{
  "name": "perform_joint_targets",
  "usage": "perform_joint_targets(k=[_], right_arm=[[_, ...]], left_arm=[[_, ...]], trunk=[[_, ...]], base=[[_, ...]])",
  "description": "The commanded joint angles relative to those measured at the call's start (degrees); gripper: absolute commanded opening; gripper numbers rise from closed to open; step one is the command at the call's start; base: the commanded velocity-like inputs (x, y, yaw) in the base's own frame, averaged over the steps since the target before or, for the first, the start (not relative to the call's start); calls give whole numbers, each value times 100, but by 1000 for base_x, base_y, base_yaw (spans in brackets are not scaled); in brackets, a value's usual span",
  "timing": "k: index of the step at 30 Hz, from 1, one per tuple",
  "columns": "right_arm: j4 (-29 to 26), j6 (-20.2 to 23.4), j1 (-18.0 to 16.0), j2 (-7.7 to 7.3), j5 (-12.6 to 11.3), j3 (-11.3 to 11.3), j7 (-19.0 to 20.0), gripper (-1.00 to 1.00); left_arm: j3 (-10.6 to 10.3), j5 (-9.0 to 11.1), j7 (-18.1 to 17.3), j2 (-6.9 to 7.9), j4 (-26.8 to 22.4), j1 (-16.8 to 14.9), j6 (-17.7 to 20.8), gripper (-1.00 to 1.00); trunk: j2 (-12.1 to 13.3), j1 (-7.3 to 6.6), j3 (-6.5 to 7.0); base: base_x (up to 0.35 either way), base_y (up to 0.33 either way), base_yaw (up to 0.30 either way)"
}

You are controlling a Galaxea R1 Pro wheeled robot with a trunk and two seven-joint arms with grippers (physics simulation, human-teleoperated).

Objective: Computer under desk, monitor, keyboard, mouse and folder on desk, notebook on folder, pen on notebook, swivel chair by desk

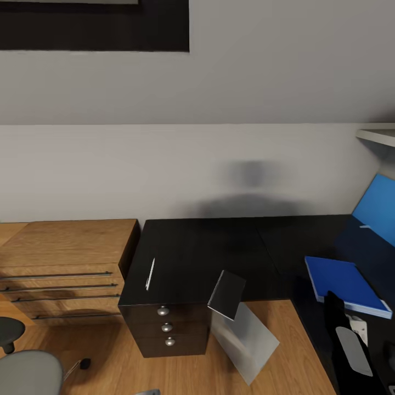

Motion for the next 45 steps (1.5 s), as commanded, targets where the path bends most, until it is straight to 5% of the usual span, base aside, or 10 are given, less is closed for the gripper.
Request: perform_joint_targets(k=[1,45], right_arm=[[-5,-27,-3,-8,-61,8,-21,-100],[-5,-19,-3,-13,-70,8,-21,-100]], left_arm=[[-46,61,28,2,2,-5,-32,100],[-41,61,19,2,2,-3,-32,100]], trunk=[[-50,24,-28],[-50,24,-28]], base=[[0,0,0],[0,0,0]])
